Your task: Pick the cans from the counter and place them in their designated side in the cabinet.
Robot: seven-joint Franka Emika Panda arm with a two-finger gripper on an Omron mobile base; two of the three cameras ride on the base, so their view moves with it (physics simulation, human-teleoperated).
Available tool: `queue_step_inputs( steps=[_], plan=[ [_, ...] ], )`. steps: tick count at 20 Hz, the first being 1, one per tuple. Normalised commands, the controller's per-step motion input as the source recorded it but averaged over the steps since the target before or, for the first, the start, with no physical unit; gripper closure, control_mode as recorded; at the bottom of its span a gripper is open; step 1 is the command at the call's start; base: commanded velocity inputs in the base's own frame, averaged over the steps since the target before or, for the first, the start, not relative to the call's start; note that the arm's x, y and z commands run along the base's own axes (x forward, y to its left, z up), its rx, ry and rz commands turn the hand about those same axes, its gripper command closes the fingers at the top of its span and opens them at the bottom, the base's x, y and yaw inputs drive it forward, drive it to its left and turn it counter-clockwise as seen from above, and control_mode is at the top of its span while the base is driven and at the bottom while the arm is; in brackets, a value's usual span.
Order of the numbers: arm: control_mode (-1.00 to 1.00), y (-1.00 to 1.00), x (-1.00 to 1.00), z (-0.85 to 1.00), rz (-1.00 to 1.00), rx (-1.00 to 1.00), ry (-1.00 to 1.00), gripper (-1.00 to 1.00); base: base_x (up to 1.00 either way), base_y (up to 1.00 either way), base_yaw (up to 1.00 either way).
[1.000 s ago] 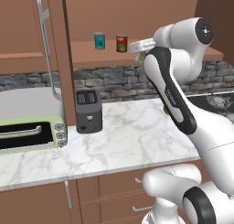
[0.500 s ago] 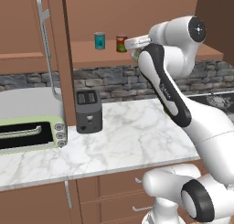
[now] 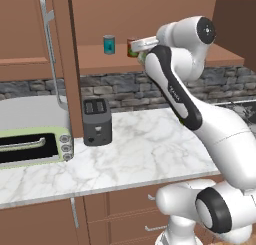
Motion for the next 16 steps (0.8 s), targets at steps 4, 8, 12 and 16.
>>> queue_step_inputs(
  steps=[4, 8, 12, 16],
  plan=[
    [-1.0, 0.12, 0.28, 0.0, 0.0, 0.0, 0.0, 1.0, 0.0, 0.0, 0.0],
    [-1.0, 0.09, 0.27, 0.0, 0.0, 0.0, 0.0, 1.0, 0.0, 0.0, 0.0],
    [-1.0, 0.08, 0.28, 0.0, 0.0, 0.0, 0.0, 1.0, 0.0, 0.0, 0.0],
    [-1.0, 0.11, 0.3, 0.0, 0.0, 0.0, 0.0, 1.0, 0.0, 0.0, 0.0]
  ],
)
